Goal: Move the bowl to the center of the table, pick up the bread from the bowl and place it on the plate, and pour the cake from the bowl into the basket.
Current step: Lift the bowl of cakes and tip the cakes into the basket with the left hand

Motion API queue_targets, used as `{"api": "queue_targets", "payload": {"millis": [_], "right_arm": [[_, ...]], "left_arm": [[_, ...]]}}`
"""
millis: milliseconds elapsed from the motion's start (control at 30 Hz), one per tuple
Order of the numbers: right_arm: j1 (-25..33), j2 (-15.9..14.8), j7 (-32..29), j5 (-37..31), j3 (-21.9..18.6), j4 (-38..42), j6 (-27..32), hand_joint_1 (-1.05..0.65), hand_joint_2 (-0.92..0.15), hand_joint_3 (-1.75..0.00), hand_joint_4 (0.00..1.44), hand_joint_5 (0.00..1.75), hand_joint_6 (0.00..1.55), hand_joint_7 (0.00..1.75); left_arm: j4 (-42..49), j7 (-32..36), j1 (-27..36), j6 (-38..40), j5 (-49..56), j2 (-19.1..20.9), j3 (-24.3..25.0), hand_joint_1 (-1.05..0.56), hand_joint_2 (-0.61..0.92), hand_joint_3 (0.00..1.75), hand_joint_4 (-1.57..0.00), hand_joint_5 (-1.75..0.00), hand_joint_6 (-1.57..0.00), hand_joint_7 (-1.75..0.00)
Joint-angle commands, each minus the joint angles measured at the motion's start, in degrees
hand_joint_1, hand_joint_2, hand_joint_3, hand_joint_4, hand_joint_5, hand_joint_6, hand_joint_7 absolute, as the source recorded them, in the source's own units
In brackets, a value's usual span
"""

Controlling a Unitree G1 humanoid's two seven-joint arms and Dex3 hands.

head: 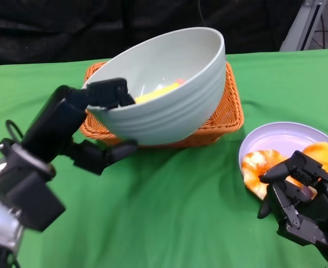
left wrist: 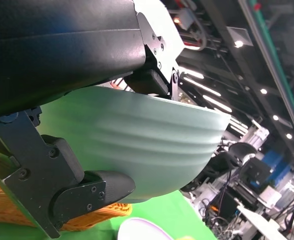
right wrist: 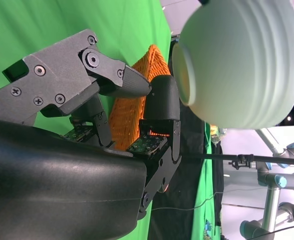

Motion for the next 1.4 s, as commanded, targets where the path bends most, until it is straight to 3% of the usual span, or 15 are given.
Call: {"api": "queue_targets", "payload": {"millis": [33, 133, 233, 400, 600, 867, 967, 1067, 1267, 1400], "right_arm": [[-0.05, -1.05, 0.5, -0.5, -0.05, 0.84, -1.11, -0.15, -0.65, -0.95, 0.64, 1.74, 0.59, 1.48], [-0.07, -0.94, 0.53, -0.63, -0.11, 0.91, -1.14, -0.16, -0.65, -0.94, 0.64, 1.74, 0.59, 1.48], [0.0, -0.68, 0.45, -1.11, 0.05, 1.78, -1.65, -0.15, -0.65, -0.94, 0.66, 1.74, 0.59, 1.49], [0.06, -0.66, 0.31, -1.6, 0.1, 2.31, -1.76, -0.15, -0.64, -0.96, 0.67, 1.75, 0.59, 1.49], [-0.24, -0.81, 0.75, -2.39, -0.13, 3.89, -3.59, -0.15, -0.64, -0.96, 0.68, 1.75, 0.59, 1.51], [-0.32, -0.85, 0.71, -2.46, -0.08, 4.35, -4.25, -0.16, -0.64, -0.96, 0.68, 1.75, 0.58, 1.52], [0.06, -1.12, 1.22, -2.56, 0.32, 4.51, -4.09, -0.15, -0.65, -0.96, 0.66, 1.75, 0.56, 1.53], [0.3, -1.13, 1.14, -2.54, 0.44, 4.29, -3.33, -0.15, -0.65, -0.96, 0.66, 1.75, 0.55, 1.53], [0.47, -1.15, 2.27, -2.26, 0.94, 4.79, -3.99, -0.16, -0.65, -0.96, 0.64, 1.75, 0.54, 1.52], [0.68, -0.88, 2.36, -2.1, 1.12, 4.51, -3.37, -0.15, -0.65, -0.96, 0.63, 1.75, 0.54, 1.5]], "left_arm": [[2.97, 1.4, -3.9, -0.05, 0.53, -1.25, 0.95, -0.17, 0.49, 1.24, -0.89, -1.75, -0.7, -1.59], [3.99, 1.3, -4.45, -0.52, 0.83, -1.73, 1.37, -0.18, 0.5, 1.22, -0.89, -1.75, -0.7, -1.6], [10.11, 1.53, -9.18, 0.5, 0.29, -4.87, 1.21, -0.22, 0.53, 1.18, -0.9, -1.75, -0.68, -1.61], [13.99, 0.94, -11.75, 0.3, -0.58, -7.15, 1.72, -0.22, 0.58, 1.09, -0.87, -1.75, -0.7, -1.49], [14.92, 0.84, -15.04, 9.69, -3.59, -12.67, 2.52, -0.27, 0.59, 1.06, -0.85, -1.75, -0.72, -1.43], [14.09, 0.48, -15.09, 11.47, -3.66, -13.22, 2.97, -0.27, 0.6, 1.04, -0.85, -1.75, -0.72, -1.45], [15.76, -7.09, -20.34, 27.67, -17.69, -18.76, 7.86, -0.25, 0.58, 1.1, -0.78, -1.75, -0.67, -1.57], [15.9, -9.76, -22.58, 37.8, -24.45, -20.44, 11.25, -0.24, 0.56, 1.13, -0.82, -1.75, -0.69, -1.64], [15.98, -9.46, -24.83, 49.91, -31.53, -22.17, 16.63, -0.19, 0.55, 1.16, -0.88, -1.75, -0.75, -1.66], [17.21, -10.09, -25.84, 55.58, -36.34, -23.21, 20.82, -0.17, 0.63, 1.1, -0.86, -1.75, -0.69, -1.69]]}}
